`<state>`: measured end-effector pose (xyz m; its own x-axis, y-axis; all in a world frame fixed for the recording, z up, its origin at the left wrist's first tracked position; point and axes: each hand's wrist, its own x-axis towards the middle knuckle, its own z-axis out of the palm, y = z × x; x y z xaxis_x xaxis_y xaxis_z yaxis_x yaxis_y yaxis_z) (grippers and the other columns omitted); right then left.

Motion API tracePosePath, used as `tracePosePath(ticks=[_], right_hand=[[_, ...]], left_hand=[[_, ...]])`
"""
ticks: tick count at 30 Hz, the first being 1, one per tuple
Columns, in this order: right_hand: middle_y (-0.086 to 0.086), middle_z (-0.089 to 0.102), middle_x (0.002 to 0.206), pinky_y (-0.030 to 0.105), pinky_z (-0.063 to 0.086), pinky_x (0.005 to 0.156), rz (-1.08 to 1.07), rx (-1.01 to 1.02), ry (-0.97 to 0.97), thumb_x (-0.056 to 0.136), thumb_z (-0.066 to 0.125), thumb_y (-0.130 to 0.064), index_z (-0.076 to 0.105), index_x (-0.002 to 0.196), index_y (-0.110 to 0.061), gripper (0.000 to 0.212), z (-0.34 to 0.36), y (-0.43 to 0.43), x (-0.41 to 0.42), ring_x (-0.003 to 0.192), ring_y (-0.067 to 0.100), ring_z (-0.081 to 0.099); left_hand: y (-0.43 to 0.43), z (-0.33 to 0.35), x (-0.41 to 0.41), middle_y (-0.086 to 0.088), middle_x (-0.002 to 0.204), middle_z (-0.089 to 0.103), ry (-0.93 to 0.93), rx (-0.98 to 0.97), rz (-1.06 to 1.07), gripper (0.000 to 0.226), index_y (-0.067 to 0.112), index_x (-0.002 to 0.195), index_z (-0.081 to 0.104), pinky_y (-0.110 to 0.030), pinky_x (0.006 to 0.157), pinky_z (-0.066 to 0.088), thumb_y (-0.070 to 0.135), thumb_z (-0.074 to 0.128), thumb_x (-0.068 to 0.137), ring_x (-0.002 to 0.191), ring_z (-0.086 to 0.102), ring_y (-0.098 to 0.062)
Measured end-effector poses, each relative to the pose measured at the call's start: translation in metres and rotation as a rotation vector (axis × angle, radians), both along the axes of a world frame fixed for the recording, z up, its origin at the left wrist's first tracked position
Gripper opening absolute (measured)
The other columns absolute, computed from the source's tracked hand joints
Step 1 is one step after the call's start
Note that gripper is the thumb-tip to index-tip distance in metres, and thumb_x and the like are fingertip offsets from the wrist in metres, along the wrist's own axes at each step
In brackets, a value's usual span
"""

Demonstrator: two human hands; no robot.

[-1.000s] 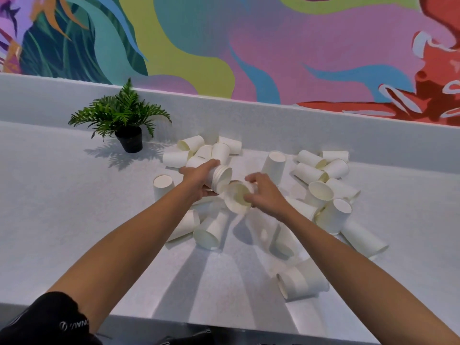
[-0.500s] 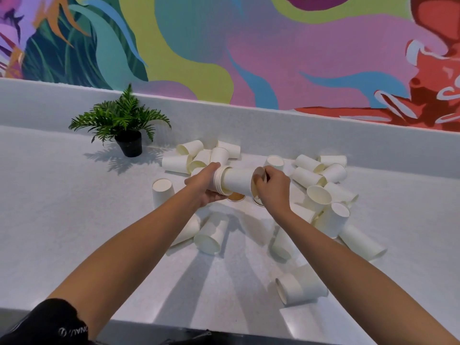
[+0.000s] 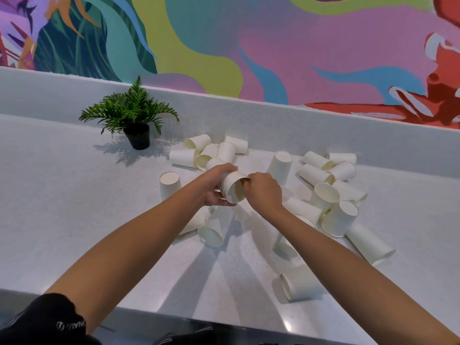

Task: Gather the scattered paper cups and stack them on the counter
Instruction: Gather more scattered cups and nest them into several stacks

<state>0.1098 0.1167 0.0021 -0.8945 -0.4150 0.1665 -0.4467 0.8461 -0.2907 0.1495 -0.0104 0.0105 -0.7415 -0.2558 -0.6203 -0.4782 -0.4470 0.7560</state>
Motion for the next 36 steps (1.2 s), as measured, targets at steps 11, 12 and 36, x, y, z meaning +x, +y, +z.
tracePosePath(ticks=[11, 12, 36], right_hand=[[0.018, 0.067, 0.088, 0.040, 0.055, 0.059, 0.149, -0.280, -0.425, 0.090, 0.043, -0.016, 0.063, 0.094, 0.001, 0.027, -0.008, -0.005, -0.006, 0.071, 0.035, 0.064], [0.014, 0.065, 0.094, 0.035, 0.054, 0.057, 0.126, -0.289, -0.518, 0.090, 0.045, -0.019, 0.061, 0.107, -0.003, 0.028, -0.010, -0.005, -0.003, 0.070, 0.031, 0.063], [0.011, 0.057, 0.125, 0.032, 0.044, 0.090, -0.157, -0.727, -0.219, 0.082, 0.068, -0.034, 0.024, 0.142, -0.013, 0.077, 0.027, -0.021, -0.032, 0.111, 0.029, 0.057]], left_hand=[[-0.019, 0.009, 0.009, -0.008, 0.115, 0.050, 0.087, -0.249, 0.077, 0.073, 0.019, 0.131, 0.029, -0.047, 0.072, 0.058, 0.027, 0.077, 0.077, 0.093, 0.059, -0.025], [-0.024, 0.010, 0.010, -0.006, 0.117, 0.047, 0.125, -0.326, 0.108, 0.078, 0.023, 0.135, 0.025, -0.043, 0.072, 0.058, 0.025, 0.077, 0.077, 0.094, 0.057, -0.024], [-0.049, -0.022, 0.007, -0.005, 0.126, 0.050, 0.214, -0.666, -0.023, 0.090, 0.020, 0.134, 0.033, -0.047, 0.094, 0.052, 0.029, 0.087, 0.064, 0.112, 0.054, -0.025]])
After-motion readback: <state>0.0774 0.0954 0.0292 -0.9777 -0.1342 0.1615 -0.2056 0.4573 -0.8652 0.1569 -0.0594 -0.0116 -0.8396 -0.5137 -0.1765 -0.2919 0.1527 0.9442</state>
